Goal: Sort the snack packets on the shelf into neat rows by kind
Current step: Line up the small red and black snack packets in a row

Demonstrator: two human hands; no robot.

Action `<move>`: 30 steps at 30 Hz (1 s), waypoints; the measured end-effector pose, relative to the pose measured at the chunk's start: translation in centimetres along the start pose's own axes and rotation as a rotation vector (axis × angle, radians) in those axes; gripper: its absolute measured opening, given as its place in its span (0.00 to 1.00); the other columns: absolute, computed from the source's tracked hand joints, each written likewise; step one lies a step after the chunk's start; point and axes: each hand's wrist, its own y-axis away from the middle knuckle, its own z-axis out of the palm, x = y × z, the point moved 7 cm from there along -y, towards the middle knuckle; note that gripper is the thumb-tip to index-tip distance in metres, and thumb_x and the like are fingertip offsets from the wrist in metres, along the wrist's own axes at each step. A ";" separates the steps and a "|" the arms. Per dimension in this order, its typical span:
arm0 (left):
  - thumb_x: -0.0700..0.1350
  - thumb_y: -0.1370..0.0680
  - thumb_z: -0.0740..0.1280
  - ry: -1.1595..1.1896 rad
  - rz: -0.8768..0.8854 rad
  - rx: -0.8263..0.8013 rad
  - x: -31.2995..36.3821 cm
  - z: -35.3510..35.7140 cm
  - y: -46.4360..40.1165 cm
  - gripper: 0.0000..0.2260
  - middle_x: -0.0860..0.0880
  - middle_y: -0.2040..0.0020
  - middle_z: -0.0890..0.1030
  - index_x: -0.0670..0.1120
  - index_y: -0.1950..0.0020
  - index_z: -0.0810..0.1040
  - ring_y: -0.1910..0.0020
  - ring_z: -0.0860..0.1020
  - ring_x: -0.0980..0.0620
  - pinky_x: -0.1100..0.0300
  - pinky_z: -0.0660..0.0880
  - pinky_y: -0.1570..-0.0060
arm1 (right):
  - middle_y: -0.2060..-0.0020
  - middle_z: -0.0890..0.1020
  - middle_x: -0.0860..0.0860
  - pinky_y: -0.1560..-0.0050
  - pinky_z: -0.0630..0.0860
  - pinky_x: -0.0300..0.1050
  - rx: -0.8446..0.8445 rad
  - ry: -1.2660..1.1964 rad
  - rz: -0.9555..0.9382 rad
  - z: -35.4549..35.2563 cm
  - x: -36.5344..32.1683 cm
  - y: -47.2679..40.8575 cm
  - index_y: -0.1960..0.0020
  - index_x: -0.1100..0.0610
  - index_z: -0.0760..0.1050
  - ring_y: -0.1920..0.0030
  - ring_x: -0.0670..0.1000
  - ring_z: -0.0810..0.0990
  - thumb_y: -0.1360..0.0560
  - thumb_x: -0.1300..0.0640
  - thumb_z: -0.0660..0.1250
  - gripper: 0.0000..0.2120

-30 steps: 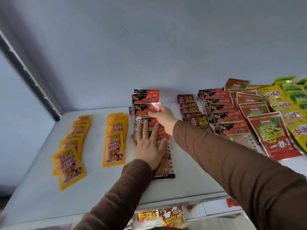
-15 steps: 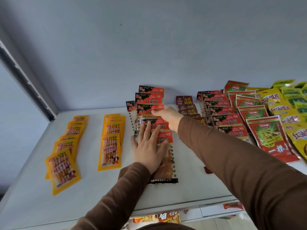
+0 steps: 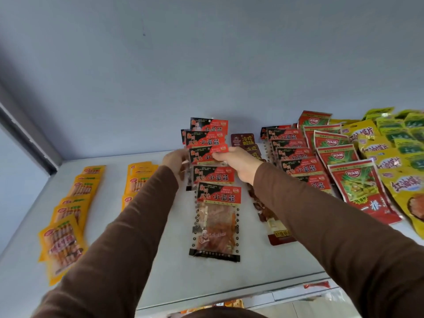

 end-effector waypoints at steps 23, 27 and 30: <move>0.48 0.20 0.68 0.166 0.177 -0.106 1.1 3.2 0.8 0.18 0.41 0.42 0.84 0.42 0.33 0.74 0.49 0.84 0.43 0.46 0.82 0.48 | 0.46 0.81 0.53 0.70 0.77 0.38 0.169 -0.155 -0.015 0.2 -0.6 -1.1 0.34 0.55 0.67 0.54 0.49 0.83 0.20 0.61 0.66 0.16; 0.54 0.20 0.67 -0.030 0.202 -0.158 -1.1 2.1 2.4 0.27 0.48 0.39 0.81 0.49 0.24 0.64 0.44 0.83 0.47 0.51 0.80 0.48 | 0.45 0.80 0.53 0.67 0.76 0.39 0.174 -0.163 -0.019 -0.1 -0.5 -1.3 0.33 0.55 0.67 0.52 0.48 0.81 0.20 0.62 0.65 0.17; 0.41 0.18 0.63 -0.118 0.242 -0.163 -2.6 3.1 3.4 0.29 0.49 0.37 0.79 0.54 0.20 0.54 0.45 0.83 0.47 0.46 0.82 0.47 | 0.47 0.79 0.52 0.66 0.76 0.40 0.201 -0.143 -0.021 -0.1 -0.5 -1.2 0.33 0.55 0.66 0.54 0.47 0.80 0.19 0.61 0.65 0.16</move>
